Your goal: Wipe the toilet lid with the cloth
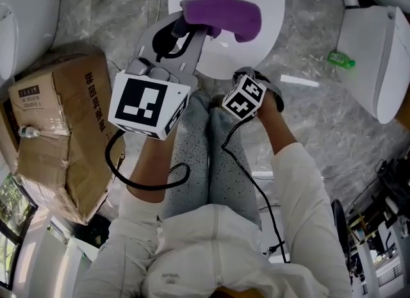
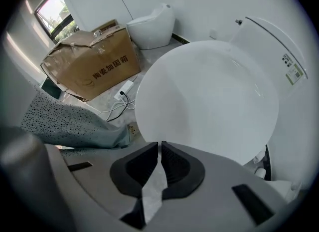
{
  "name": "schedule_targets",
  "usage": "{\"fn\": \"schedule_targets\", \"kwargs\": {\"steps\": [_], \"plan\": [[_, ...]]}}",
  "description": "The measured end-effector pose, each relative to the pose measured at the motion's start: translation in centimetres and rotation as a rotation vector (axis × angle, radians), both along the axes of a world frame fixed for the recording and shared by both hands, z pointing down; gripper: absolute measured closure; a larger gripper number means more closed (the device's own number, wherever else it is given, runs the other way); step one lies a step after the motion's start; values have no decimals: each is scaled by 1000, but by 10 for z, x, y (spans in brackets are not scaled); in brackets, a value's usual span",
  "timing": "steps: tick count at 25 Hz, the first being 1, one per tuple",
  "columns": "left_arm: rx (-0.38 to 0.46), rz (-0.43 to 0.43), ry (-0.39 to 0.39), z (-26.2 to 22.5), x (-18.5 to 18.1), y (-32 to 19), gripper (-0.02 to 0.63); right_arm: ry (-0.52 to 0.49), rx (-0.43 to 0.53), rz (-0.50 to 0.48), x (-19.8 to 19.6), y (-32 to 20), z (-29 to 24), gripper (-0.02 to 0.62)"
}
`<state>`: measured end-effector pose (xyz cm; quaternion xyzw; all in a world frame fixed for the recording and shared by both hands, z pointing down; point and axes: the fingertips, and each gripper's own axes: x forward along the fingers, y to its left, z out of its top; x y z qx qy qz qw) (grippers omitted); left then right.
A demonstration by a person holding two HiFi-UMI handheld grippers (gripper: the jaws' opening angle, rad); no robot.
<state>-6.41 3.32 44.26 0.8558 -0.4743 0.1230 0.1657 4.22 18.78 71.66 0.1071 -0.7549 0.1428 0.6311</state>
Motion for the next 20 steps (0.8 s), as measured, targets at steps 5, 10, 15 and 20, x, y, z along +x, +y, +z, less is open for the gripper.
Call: {"fn": "schedule_targets", "kwargs": {"steps": [5,10,15,20], "plan": [[-15,-2,11,8,-8,-6,555,-6,32,-5,-2,0,2,560],[-48,36,4,12,-4,-12,555,-20,84,-14,-6,-2,-19,581],[-65,54,-14,13,-8,-26,555,-102,174,135,-17,-45,-72,581],[-69,47,-35,21,-11,-48,555,-189,298,290,-20,-97,-140,581]]}}
